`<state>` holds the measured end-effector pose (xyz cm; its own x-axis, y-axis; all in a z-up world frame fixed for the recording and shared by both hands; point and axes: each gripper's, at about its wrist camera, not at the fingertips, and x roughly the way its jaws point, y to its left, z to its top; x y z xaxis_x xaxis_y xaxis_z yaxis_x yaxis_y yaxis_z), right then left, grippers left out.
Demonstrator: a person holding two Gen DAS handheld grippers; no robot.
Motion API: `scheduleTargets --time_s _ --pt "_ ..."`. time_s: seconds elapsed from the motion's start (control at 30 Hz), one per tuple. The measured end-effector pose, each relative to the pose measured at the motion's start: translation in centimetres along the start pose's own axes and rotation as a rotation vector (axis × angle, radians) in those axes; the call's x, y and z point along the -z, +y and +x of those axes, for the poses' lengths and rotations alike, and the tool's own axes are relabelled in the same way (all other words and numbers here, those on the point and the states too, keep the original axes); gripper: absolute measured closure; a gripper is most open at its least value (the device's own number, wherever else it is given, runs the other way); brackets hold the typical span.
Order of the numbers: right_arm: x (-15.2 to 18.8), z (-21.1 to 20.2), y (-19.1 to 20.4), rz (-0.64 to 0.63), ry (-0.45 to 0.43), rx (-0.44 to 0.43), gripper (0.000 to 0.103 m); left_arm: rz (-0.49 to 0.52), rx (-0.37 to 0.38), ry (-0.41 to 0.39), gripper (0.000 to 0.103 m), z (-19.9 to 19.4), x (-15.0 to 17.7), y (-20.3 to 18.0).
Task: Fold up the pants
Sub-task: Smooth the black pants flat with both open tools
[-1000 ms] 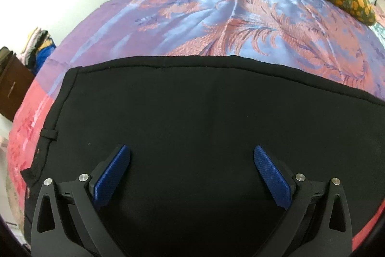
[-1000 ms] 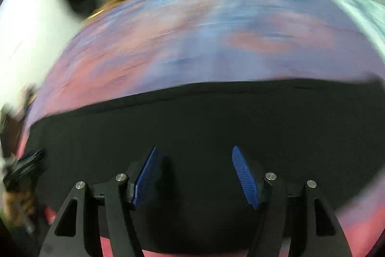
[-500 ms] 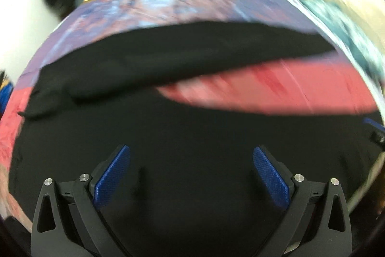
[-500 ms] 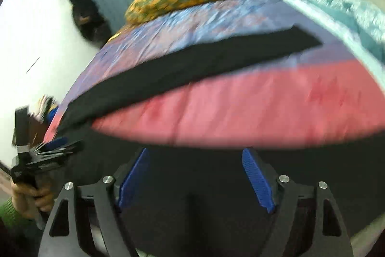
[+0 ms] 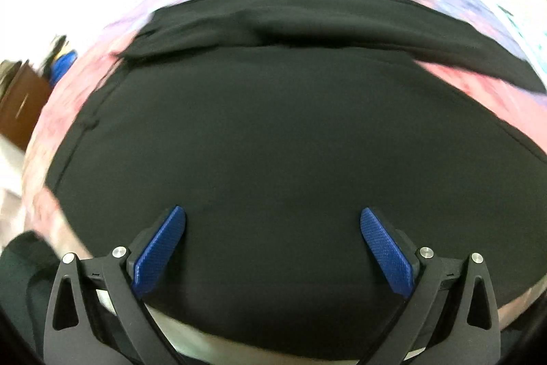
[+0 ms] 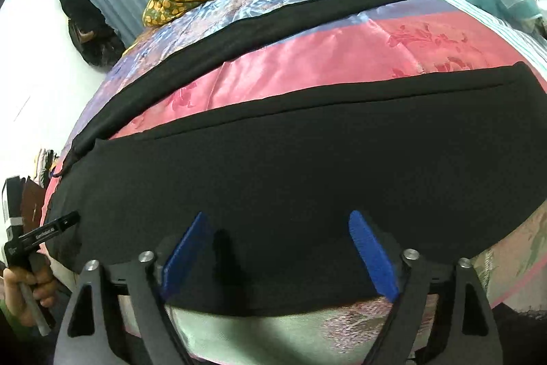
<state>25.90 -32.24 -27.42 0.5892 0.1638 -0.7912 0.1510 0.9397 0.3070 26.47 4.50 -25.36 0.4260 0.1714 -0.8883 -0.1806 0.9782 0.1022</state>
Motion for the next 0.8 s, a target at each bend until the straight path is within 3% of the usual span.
scheduleTargets --time_s 0.2,0.4,0.67,0.8 --pt "0.9 0.4 1.6 -0.09 0.007 0.077 0.006 -0.064 -0.024 0.026 0.0 -0.4 0.9 2.5" --pt "1.4 1.1 2.6 -0.157 0.017 0.133 0.0 -0.059 0.001 0.03 0.001 -1.1 0.8 1.9" --pt "0.4 -0.6 1.6 -0.04 -0.03 0.081 0.001 -0.023 0.017 -0.049 0.001 -0.7 -6.3 -0.4" --pt "-3.2 -1.6 3.1 -0.038 -0.11 0.017 0.001 -0.024 -0.021 -0.122 0.001 0.4 -11.3 -0.9"
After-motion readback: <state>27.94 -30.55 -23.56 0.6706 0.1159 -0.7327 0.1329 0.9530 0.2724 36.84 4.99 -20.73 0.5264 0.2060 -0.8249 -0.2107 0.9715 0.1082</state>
